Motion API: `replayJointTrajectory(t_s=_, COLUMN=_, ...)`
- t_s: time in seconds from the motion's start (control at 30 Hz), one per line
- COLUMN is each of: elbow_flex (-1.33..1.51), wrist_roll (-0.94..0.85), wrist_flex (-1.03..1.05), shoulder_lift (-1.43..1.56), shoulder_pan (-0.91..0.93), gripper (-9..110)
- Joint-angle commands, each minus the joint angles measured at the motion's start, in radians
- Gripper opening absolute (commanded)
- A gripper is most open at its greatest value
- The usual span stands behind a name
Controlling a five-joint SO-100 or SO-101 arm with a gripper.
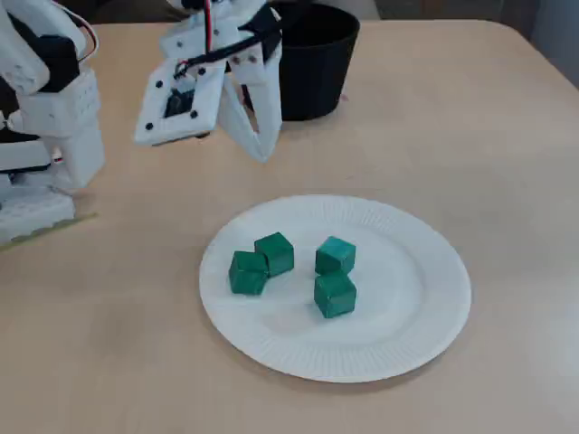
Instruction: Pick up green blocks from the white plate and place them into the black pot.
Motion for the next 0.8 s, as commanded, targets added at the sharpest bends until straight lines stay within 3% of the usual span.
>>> replayJointTrajectory(t_s=0.0, elbow_flex=-0.054, wrist_roll=0.029, wrist_flex=-0.034, shoulder_lift=-0.041, shoulder_pan=0.02, gripper=-2)
replayJointTrajectory(t_s=0.2, elbow_flex=-0.069, wrist_roll=0.018, wrist_flex=-0.11, shoulder_lift=-0.126, shoulder_pan=0.054, gripper=-2)
replayJointTrajectory(t_s=0.4, elbow_flex=-0.183, wrist_roll=-0.066, wrist_flex=-0.087, shoulder_lift=-0.275, shoulder_pan=0.061, gripper=18)
replayJointTrajectory(t_s=0.77, elbow_flex=-0.422, wrist_roll=-0.094, wrist_flex=0.002, shoulder_lift=-0.563, shoulder_pan=0.081, gripper=29)
